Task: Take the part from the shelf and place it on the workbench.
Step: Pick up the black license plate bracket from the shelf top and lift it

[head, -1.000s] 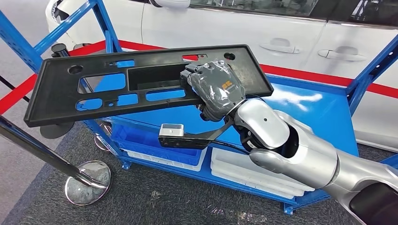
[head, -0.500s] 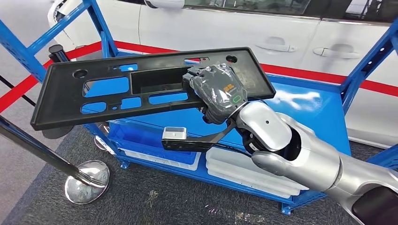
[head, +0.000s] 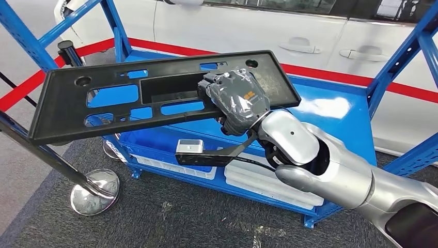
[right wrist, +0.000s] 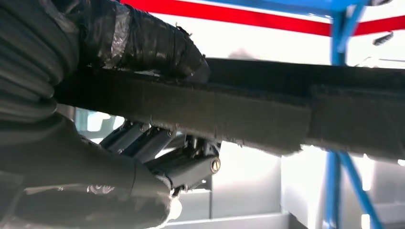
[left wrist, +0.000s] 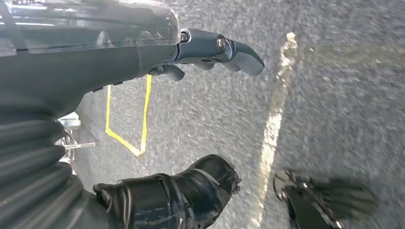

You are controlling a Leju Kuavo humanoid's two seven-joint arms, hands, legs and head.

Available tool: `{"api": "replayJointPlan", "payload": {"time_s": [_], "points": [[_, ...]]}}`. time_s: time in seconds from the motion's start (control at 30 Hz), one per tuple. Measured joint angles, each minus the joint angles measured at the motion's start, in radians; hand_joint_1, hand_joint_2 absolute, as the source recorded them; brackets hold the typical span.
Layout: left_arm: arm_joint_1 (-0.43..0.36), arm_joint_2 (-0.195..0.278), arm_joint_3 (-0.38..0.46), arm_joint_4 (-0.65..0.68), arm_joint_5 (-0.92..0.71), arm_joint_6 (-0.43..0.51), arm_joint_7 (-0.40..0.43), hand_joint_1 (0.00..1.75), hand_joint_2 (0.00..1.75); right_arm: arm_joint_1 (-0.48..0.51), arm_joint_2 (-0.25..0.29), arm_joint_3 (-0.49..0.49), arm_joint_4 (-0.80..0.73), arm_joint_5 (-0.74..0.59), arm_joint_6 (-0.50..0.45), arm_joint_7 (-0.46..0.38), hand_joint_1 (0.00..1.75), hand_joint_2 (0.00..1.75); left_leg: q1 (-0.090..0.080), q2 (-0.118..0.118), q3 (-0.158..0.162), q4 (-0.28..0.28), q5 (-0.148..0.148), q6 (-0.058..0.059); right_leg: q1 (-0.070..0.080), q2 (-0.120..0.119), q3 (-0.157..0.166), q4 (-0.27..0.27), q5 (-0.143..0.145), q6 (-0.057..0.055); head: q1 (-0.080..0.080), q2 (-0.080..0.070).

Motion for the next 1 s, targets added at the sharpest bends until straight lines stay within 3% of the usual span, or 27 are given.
{"api": "replayJointPlan", "payload": {"time_s": [0.03, 0.07, 0.13, 0.17, 0.2, 0.23, 0.27, 0.3, 0.33, 0.4, 0.43, 0.53, 0.6, 0.67, 0.7, 0.73, 0.77, 0.83, 0.9, 0.93, 1.0], "points": [[-0.001, 0.0, 0.0, 0.0, 0.0, 0.0, 0.0, 0.0, 1.75, 0.0, 0.0, 0.0, -0.001, 0.0, 0.0, 0.0, 1.75, 1.75, 0.003, 0.003, -0.004, -0.007, 0.013, 0.004, 0.0, 0.001, -0.005, 0.008, -0.015, 0.005, 0.001, 0.0], [-0.001, 0.0, 0.0, 0.0, -0.001, -0.001, 0.001, 0.0, 1.75, -0.001, 0.0, 0.0, -0.001, 0.0, 0.0, 0.0, 1.75, 1.75, 0.006, 0.006, -0.01, -0.013, 0.026, 0.01, 0.001, 0.001, -0.015, 0.034, -0.049, 0.009, 0.003, 0.0], [-0.001, 0.0, 0.0, 0.0, -0.001, -0.002, 0.0, 0.0, 1.75, -0.001, -0.001, 0.0, -0.001, 0.0, 0.001, 0.0, 1.75, 1.75, 0.008, 0.009, -0.032, -0.013, 0.045, 0.018, -0.002, 0.001, -0.043, 0.138, -0.144, 0.016, 0.005, 0.0], [0.0, 0.0, 0.0, 0.0, -0.002, -0.002, 0.0, 0.0, 1.75, 0.0, -0.001, 0.0, -0.001, 0.0, 0.001, 0.0, 1.75, 1.75, 0.008, 0.01, -0.046, -0.01, 0.053, 0.019, -0.004, 0.001, -0.055, 0.201, -0.179, 0.02, 0.006, 0.0], [-0.001, 0.0, 0.0, 0.0, -0.002, -0.002, -0.001, 0.0, 1.75, 0.001, -0.001, 0.0, -0.001, 0.0, 0.002, 0.0, 1.75, 1.75, 0.008, 0.01, -0.06, -0.005, 0.06, 0.018, -0.006, 0.001, -0.06, 0.249, -0.191, 0.023, 0.006, 0.0], [-0.001, 0.0, 0.0, 0.0, -0.002, -0.002, -0.001, 0.0, 1.75, 0.002, -0.002, 0.0, -0.001, -0.001, 0.002, 0.0, 1.75, 1.75, 0.008, 0.01, -0.076, 0.0, 0.067, 0.016, -0.008, 0.001, -0.054, 0.274, -0.183, 0.025, 0.006, 0.0], [-0.001, 0.0, 0.0, 0.0, -0.002, -0.002, -0.002, 0.0, 1.75, 0.003, -0.002, 0.0, -0.001, -0.001, 0.002, 0.0, 1.75, 1.75, 0.009, 0.01, -0.091, 0.007, 0.073, 0.014, -0.01, 0.001, -0.03, 0.262, -0.157, 0.026, 0.006, 0.0], [-0.001, 0.0, 0.0, 0.0, -0.002, -0.002, -0.002, 0.0, 1.75, 0.002, -0.002, 0.0, -0.001, -0.001, 0.003, 0.0, 1.75, 1.75, 0.009, 0.01, -0.105, 0.015, 0.077, 0.011, -0.012, 0.001, 0.007, 0.221, -0.127, 0.026, 0.006, 0.0], [-0.001, 0.0, 0.0, 0.0, -0.002, -0.002, -0.002, 0.0, 1.75, 0.002, -0.002, 0.0, -0.001, -0.001, 0.003, 0.0, 1.75, 1.75, 0.009, 0.009, -0.117, 0.023, 0.081, 0.007, -0.013, 0.001, 0.052, 0.159, -0.119, 0.026, 0.006, 0.0], [-0.001, 0.0, 0.0, 0.0, -0.002, -0.002, -0.002, 0.0, 1.75, 0.002, -0.002, 0.0, -0.002, -0.001, 0.003, 0.0, 1.75, 1.75, 0.007, 0.009, -0.135, 0.037, 0.089, -0.004, -0.01, 0.003, 0.119, 0.049, -0.131, 0.02, 0.005, 0.0], [-0.001, 0.0, 0.0, 0.0, -0.002, -0.002, -0.002, 0.0, 1.75, 0.002, -0.002, -0.001, -0.003, -0.001, 0.003, 0.0, 1.75, 1.75, 0.006, 0.008, -0.14, 0.039, 0.095, -0.01, -0.007, 0.005, 0.13, 0.023, -0.144, 0.015, 0.004, 0.0], [0.002, 0.0, 0.0, 0.0, -0.002, -0.002, -0.002, 0.0, 1.75, 0.002, -0.002, -0.001, -0.004, -0.001, 0.003, 0.0, 1.75, 1.75, 0.01, 0.004, -0.153, 0.042, 0.104, -0.028, -0.005, 0.003, 0.118, 0.009, -0.125, -0.008, 0.004, 0.0], [0.003, -0.002, 0.0, 0.001, -0.002, -0.002, -0.002, 0.0, 1.75, 0.001, -0.002, -0.001, -0.005, -0.001, 0.004, 0.0, 1.75, 1.75, 0.015, 0.001, -0.177, 0.099, 0.041, -0.038, -0.007, 0.0, 0.101, 0.002, -0.104, -0.027, 0.002, 0.0], [0.003, -0.004, 0.0, 0.001, -0.002, -0.003, -0.002, 0.0, 1.75, 0.001, -0.002, -0.001, -0.006, -0.001, 0.004, 0.0, 1.75, 1.75, 0.017, 0.001, -0.211, 0.22, -0.054, -0.045, -0.006, -0.001, 0.078, 0.002, -0.083, -0.036, -0.002, 0.0], [0.003, -0.004, 0.0, 0.001, -0.002, -0.003, -0.002, 0.0, 1.75, 0.002, -0.002, -0.001, -0.006, -0.003, 0.004, 0.0, 1.75, 1.75, 0.018, 0.001, -0.221, 0.277, -0.08, -0.048, -0.005, -0.001, 0.066, 0.002, -0.074, -0.037, -0.002, 0.0], [0.003, -0.004, -0.001, 0.001, -0.002, -0.003, -0.002, 0.0, 1.75, 0.002, -0.002, 0.0, -0.006, -0.006, 0.004, 0.0, 1.75, 1.75, 0.018, 0.001, -0.22, 0.312, -0.083, -0.048, -0.004, -0.001, 0.053, 0.003, -0.064, -0.037, -0.002, 0.0], [0.003, -0.005, -0.001, 0.001, -0.002, -0.003, -0.002, 0.0, 1.75, 0.003, -0.002, 0.0, -0.006, -0.01, 0.004, 0.0, 1.75, 1.75, 0.018, 0.001, -0.205, 0.317, -0.068, -0.047, -0.003, -0.001, 0.039, 0.005, -0.055, -0.036, -0.002, 0.0], [0.002, -0.005, -0.001, 0.001, -0.002, -0.004, -0.001, 0.0, 1.75, 0.005, -0.002, -0.001, -0.006, -0.018, 0.004, 0.0, 1.75, 1.75, 0.016, 0.0, -0.123, 0.224, -0.015, -0.039, -0.002, 0.0, 0.016, 0.009, -0.037, -0.033, -0.002, 0.0], [-0.001, -0.004, -0.001, 0.001, -0.001, -0.004, -0.001, 0.0, 1.75, 0.005, -0.002, -0.001, -0.006, -0.021, 0.003, 0.0, 1.75, 1.75, 0.011, -0.001, -0.022, 0.08, -0.009, -0.029, -0.001, -0.001, 0.001, 0.01, -0.021, -0.025, -0.001, 0.0], [-0.002, -0.003, -0.001, 0.001, 0.0, -0.004, -0.002, 0.0, 1.75, 0.006, -0.002, -0.001, -0.005, -0.021, 0.003, 0.0, 1.75, 1.75, 0.007, -0.002, 0.004, 0.034, -0.015, -0.025, -0.002, -0.001, -0.001, 0.008, -0.012, -0.02, -0.001, 0.0], [-0.003, -0.003, -0.001, 0.001, 0.0, -0.004, -0.002, 0.0, 1.75, 0.006, -0.002, -0.002, -0.005, -0.021, 0.002, 0.001, 1.75, 1.75, 0.002, -0.003, 0.008, 0.004, -0.012, -0.018, -0.003, -0.003, -0.002, -0.001, 0.008, -0.007, -0.003, 0.0]]}}
